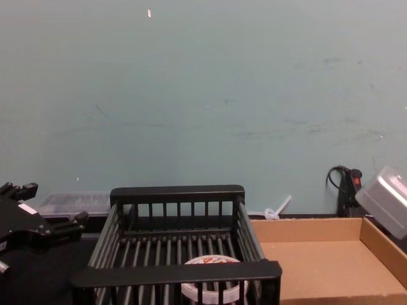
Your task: Pick up the white tape and place it into the black box , Pick up the silver tape and place it into the brown box.
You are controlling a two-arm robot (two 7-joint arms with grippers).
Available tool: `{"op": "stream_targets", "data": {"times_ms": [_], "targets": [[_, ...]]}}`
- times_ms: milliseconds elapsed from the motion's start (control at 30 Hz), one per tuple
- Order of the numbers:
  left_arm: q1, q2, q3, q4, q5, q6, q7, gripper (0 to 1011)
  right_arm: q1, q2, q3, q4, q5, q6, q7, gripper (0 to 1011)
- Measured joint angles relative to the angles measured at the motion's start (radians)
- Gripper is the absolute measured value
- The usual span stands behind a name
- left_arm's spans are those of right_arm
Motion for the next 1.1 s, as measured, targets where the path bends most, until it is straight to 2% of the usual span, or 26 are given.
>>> {"op": "stream_targets", "data": {"times_ms": [300,467,567,633,733,767,833,867,967,1000,1100], "targets": [[0.0,0.0,0.0,0.0,0.0,0.0,0.0,1001,0.0,0.001,0.0,0.0,0.001,0.0,0.0,1002],[0.0,0.0,0.0,0.0,0.0,0.0,0.0,1001,0.0,0.001,0.0,-0.001,0.002,0.0,0.0,924],[0.0,0.0,0.0,0.0,0.0,0.0,0.0,1001,0.0,0.001,0.0,-0.001,0.002,-0.001,0.0,847],[0.0,0.0,0.0,0.0,0.0,0.0,0.0,1001,0.0,0.001,0.0,-0.001,0.002,-0.001,0.0,758],[0.0,0.0,0.0,0.0,0.0,0.0,0.0,1001,0.0,0.001,0.0,-0.001,0.002,-0.001,0.0,705],[0.0,0.0,0.0,0.0,0.0,0.0,0.0,1001,0.0,0.001,0.0,-0.001,0.002,-0.001,0.0,648],[0.0,0.0,0.0,0.0,0.0,0.0,0.0,1001,0.0,0.001,0.0,-0.001,0.002,-0.001,0.0,604],[0.0,0.0,0.0,0.0,0.0,0.0,0.0,1001,0.0,0.001,0.0,-0.001,0.002,-0.001,0.0,541],[0.0,0.0,0.0,0.0,0.0,0.0,0.0,1001,0.0,0.001,0.0,-0.001,0.002,-0.001,0.0,481],[0.0,0.0,0.0,0.0,0.0,0.0,0.0,1001,0.0,0.001,0.0,-0.001,0.002,-0.001,0.0,416],[0.0,0.0,0.0,0.0,0.0,0.0,0.0,1001,0.0,0.001,0.0,-0.001,0.002,-0.001,0.0,338]]}}
